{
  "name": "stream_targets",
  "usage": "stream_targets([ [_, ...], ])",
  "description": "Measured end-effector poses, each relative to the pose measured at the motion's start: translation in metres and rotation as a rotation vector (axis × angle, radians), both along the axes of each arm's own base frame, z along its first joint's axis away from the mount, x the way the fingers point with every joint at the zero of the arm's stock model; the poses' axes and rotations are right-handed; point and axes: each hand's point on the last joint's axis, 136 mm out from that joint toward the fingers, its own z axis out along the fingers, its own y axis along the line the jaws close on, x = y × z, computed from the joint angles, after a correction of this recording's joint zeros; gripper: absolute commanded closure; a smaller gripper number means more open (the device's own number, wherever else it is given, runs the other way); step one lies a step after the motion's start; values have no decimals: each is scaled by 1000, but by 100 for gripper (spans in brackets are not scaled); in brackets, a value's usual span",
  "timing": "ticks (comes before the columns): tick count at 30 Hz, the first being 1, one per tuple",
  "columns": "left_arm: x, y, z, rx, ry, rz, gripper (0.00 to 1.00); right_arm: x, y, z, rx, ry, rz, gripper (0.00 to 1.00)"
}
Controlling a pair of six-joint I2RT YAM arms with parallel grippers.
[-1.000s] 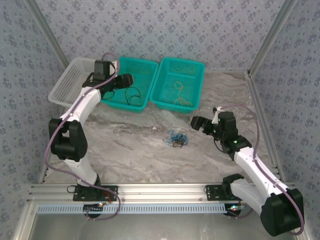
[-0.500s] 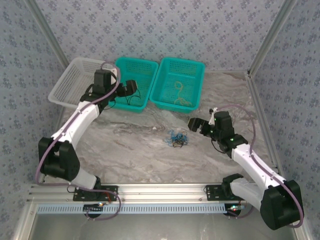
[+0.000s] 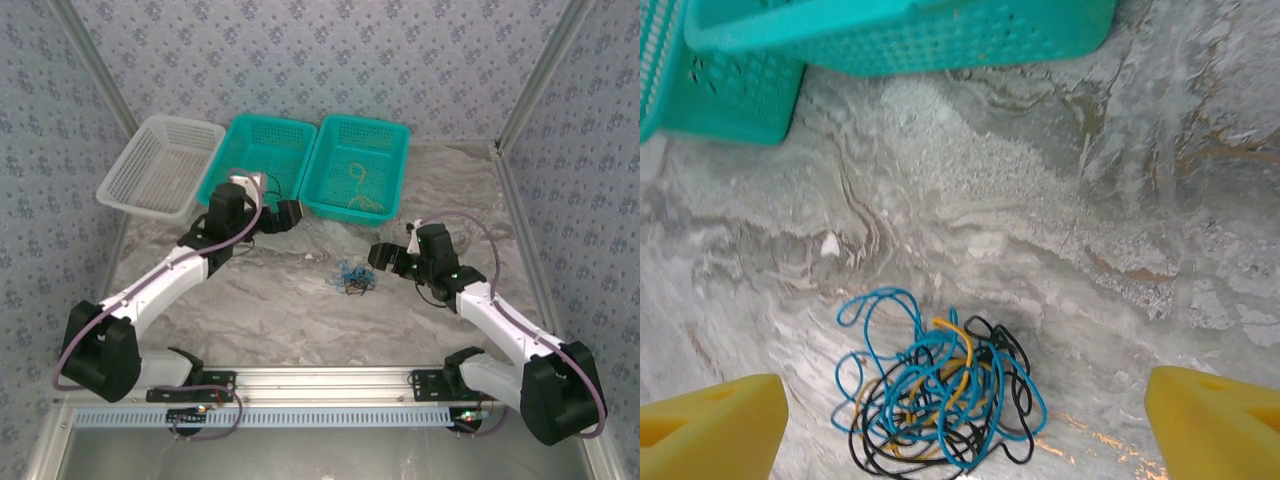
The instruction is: Untangle the cables
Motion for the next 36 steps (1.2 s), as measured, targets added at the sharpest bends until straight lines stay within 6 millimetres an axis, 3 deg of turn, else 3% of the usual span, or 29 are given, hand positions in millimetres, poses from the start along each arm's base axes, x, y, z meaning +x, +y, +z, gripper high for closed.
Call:
stream_targets([
  [7,-26,-19,-33,-67,64,-12,1,3,5,-9,-41,59,88,10],
  [12,-33,-43,-39,-69,73,-48,1,5,4,-21,-28,103,116,15],
  [18,-33,-73,-40,-55,77,-103,1,9,5,-35,-26,141,158,31],
  [23,-28,-72,-40,-51,65,-82,1,15,13,-36,-13,124,215,44],
  [31,-23,-70,-36,-66,36,-61,1,22,18,-46,-18,141,245,53],
  [36,-26,-67,-46,-57,40,-57,1,22,21,-53,-24,143,268,58],
])
